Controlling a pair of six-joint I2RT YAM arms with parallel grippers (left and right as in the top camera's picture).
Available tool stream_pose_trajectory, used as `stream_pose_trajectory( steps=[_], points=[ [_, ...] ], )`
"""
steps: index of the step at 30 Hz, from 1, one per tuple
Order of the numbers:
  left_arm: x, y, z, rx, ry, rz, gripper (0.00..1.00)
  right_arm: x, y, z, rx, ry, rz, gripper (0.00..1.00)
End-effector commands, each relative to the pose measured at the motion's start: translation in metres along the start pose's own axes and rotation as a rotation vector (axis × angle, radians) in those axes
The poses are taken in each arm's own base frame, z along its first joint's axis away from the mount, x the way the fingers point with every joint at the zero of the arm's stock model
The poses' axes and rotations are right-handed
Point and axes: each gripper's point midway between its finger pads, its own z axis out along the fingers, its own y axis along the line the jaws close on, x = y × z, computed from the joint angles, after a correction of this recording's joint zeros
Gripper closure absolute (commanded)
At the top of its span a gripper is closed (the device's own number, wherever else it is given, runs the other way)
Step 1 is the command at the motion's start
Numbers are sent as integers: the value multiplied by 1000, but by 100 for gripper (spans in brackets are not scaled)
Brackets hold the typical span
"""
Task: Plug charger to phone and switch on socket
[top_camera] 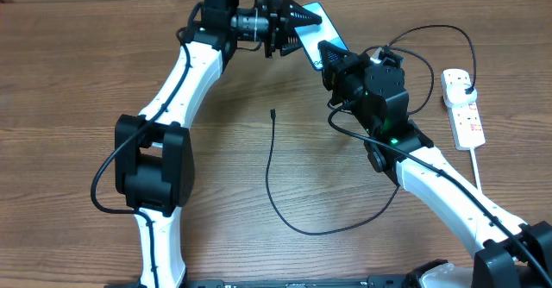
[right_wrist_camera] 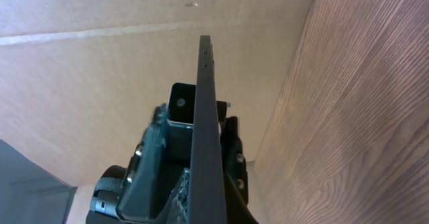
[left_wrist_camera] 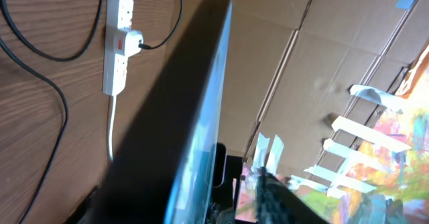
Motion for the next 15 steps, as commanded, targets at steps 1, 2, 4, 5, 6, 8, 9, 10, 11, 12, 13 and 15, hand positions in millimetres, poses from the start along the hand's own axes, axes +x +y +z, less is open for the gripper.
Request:
stream_pose_trajectory(
  steps=[1, 2, 4, 5, 6, 8, 9, 10, 11, 12, 13, 15],
  points=[
    [2, -5, 6, 1, 3, 17, 70, 2, 29, 0, -71, -6, 24, 96],
    [2, -5, 6, 1, 0, 17, 73, 2, 27, 1, -67, -6, 26, 96],
    [1, -5, 6, 0, -4, 22, 81, 2, 25, 3, -64, -6, 27, 96],
    [1, -5, 6, 0, -6, 32, 83, 1, 25, 3, -62, -6, 27, 96],
    [0, -5, 6, -1, -9, 44, 84, 1, 25, 3, -63, -6, 27, 96],
    [0, -5, 6, -2, -13, 63, 85, 2, 25, 3, -65, -6, 26, 96],
    [-1, -5, 6, -2, -17, 70, 86, 2, 26, 3, -68, -4, 26, 96],
    [-2, -5, 6, -3, -20, 74, 86, 2, 26, 3, -68, -3, 26, 96],
    [-3, -5, 6, -4, -27, 81, 87, 2, 27, 3, -70, -1, 26, 96],
    [-4, -4, 6, -5, -32, 88, 87, 2, 26, 3, -69, 0, 26, 96],
    [-5, -4, 6, -6, -41, 91, 91, 3, 26, 3, -69, 2, 26, 96],
    [-10, -4, 6, -13, -70, 129, 96, 3, 26, 3, -69, 4, 26, 96]
  ],
)
